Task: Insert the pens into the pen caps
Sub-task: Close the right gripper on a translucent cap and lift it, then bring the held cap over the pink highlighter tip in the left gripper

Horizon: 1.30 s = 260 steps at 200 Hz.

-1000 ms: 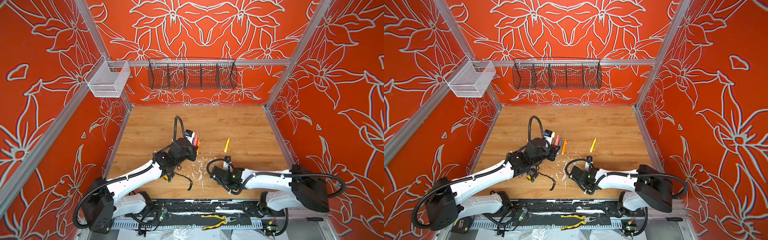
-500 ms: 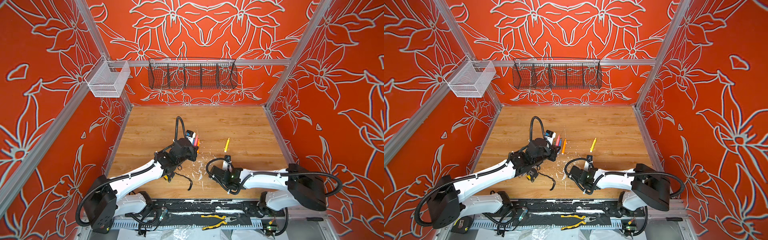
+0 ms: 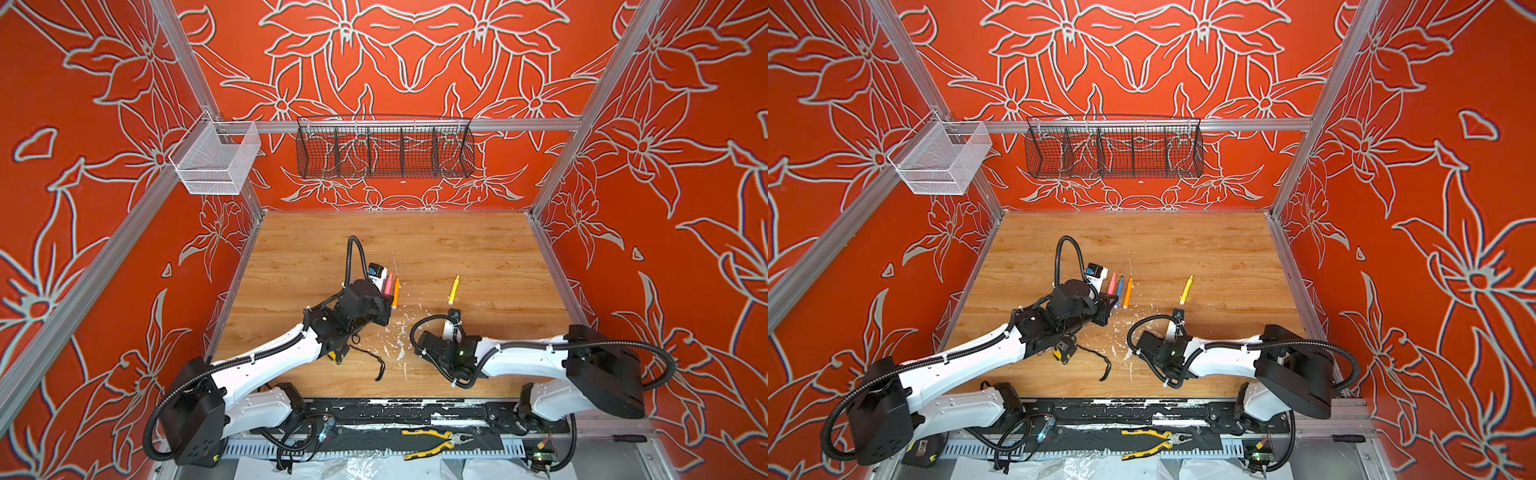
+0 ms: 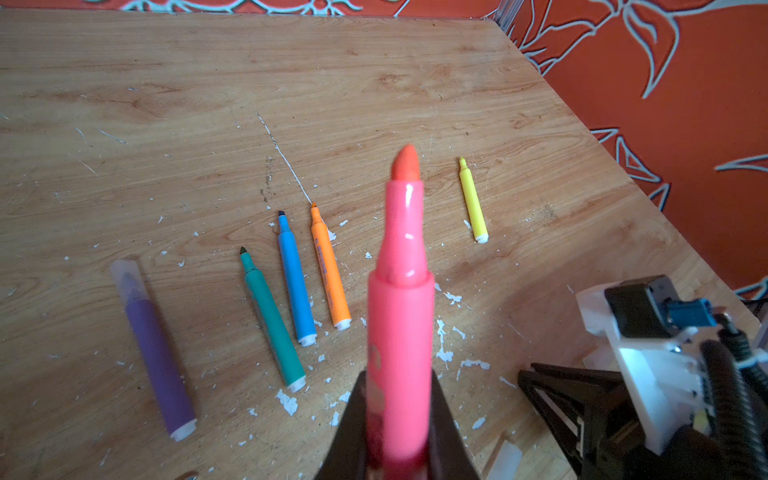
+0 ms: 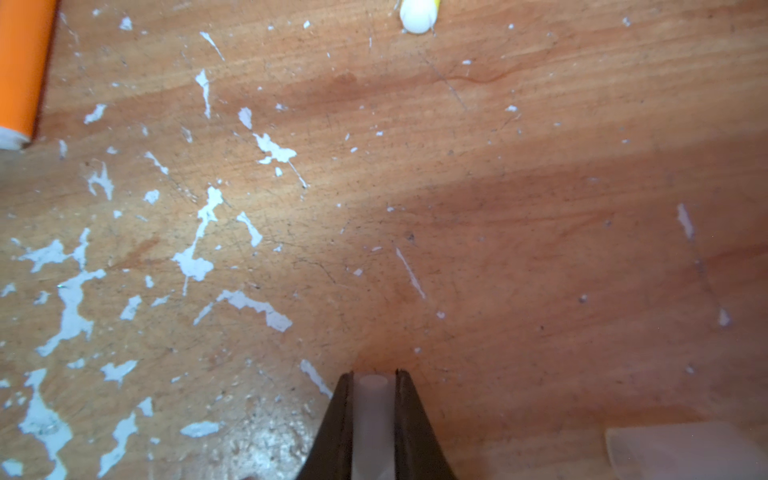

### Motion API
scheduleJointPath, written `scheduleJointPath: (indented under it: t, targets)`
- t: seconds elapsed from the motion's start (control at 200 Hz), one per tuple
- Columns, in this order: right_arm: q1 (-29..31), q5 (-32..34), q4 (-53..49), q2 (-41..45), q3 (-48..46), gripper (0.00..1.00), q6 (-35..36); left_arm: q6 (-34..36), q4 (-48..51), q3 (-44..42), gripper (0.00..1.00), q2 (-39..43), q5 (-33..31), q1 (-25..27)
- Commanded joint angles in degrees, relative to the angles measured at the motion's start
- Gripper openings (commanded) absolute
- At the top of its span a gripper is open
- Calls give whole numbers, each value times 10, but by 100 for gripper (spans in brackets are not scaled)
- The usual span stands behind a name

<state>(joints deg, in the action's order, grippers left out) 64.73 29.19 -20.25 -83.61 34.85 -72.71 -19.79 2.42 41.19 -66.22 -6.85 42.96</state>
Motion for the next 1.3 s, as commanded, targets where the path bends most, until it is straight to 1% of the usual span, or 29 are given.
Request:
scheduleJointPath:
  t: [0.0, 0.14, 0.3, 0.4, 0.515, 0.721, 0.916, 1.046, 1.166, 1.296]
  targets:
    - [4, -44, -9, -23, -21, 11, -2, -14, 21, -2, 0, 16, -2, -2]
    - [4, -36, 1, -13, -10, 11, 15, -21, 54, 14, 0, 11, -2, -2]
    - [2, -24, 42, 5, -4, 10, 45, -33, 97, 25, 0, 12, 32, -2]
    - [-17, -36, 75, 15, 1, 8, 73, -36, 123, 33, 0, 10, 54, -3]
    - [-35, -40, 85, 33, 3, 7, 90, -32, 134, 36, 0, 10, 72, -3]
    - [-68, -36, 100, 106, -18, 7, 114, -22, 75, 17, 0, 2, 134, -3]
    - [-79, -8, 96, 208, -37, 7, 129, -17, 50, 22, 0, -13, 150, -2]
    - [-86, 17, 100, 271, -43, 7, 143, -19, 37, 18, 0, -4, 161, -2]
    - [-92, 28, 110, 311, -35, 7, 163, -28, 25, 11, 0, 10, 184, -2]
    - [-95, 35, 146, 348, -29, 7, 180, -34, 19, 9, 0, 16, 216, -3]
